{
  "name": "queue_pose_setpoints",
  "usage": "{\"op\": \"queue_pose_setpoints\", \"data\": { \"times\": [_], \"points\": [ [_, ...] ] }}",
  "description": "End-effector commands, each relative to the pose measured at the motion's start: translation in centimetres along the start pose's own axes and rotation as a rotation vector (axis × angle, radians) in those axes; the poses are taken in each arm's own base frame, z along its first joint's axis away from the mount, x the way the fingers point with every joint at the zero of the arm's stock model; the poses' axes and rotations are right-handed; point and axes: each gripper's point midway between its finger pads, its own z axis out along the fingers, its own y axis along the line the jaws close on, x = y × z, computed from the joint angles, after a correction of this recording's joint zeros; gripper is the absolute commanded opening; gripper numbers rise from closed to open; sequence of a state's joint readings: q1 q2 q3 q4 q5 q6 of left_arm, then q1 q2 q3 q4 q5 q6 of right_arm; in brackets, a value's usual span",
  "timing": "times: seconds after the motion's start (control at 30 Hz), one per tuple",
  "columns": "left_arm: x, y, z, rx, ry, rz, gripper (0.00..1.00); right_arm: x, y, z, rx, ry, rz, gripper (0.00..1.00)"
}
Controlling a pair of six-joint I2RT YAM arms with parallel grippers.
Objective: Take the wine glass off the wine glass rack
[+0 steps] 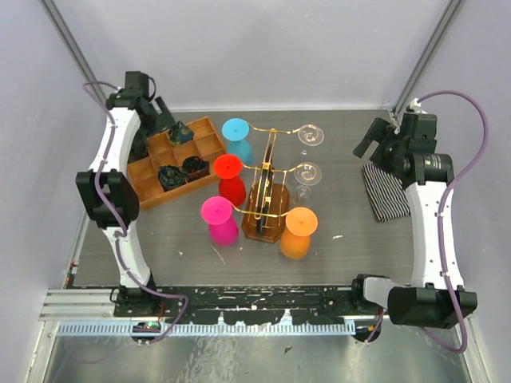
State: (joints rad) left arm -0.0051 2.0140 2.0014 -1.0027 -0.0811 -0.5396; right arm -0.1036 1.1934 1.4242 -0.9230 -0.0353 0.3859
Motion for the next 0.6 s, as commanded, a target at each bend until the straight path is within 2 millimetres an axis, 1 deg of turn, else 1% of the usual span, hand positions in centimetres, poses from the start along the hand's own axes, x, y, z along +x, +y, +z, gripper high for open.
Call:
{"op": "queue_pose_setpoints", "data": {
  "times": [0.0, 0.03, 0.1, 0.2, 0.3, 0.37, 0.5, 0.57],
  "points": [
    [0.9, -3.5, 0.9, -0.001, 0.051, 0.139, 0.99, -0.7, 0.5, -1.2, -0.028, -0.045, -0.025, 1.0],
    [1.8, -3.6, 2.0, -0.027, 0.096, 0.162, 0.99, -0.6, 0.5, -1.2, -0.029, -0.045, -0.025, 1.0],
    [2.4, -4.3, 2.8, -0.043, 0.125, 0.21, 0.99, -0.5, 0.6, -1.4, -0.037, -0.046, -0.027, 1.0],
    [3.5, -4.5, 4.1, -0.077, 0.162, 0.262, 0.99, -0.3, 0.5, -1.3, -0.039, -0.043, -0.033, 1.0],
    [5.4, -3.8, 5.6, -0.114, 0.234, 0.27, 0.99, 0.1, 0.7, -1.4, -0.055, -0.034, -0.032, 1.0],
    [6.7, -3.2, 6.2, -0.141, 0.274, 0.282, 0.99, 0.5, 1.0, -1.5, -0.079, -0.03, -0.023, 1.0],
    [8.3, -2.9, 7.2, -0.171, 0.293, 0.314, 0.99, 1.0, 1.4, -1.5, -0.11, -0.02, -0.019, 1.0],
    [9.1, -2.4, 8.2, -0.201, 0.323, 0.326, 0.99, 1.1, 1.6, -1.6, -0.121, -0.017, -0.017, 1.0]
  ]
}}
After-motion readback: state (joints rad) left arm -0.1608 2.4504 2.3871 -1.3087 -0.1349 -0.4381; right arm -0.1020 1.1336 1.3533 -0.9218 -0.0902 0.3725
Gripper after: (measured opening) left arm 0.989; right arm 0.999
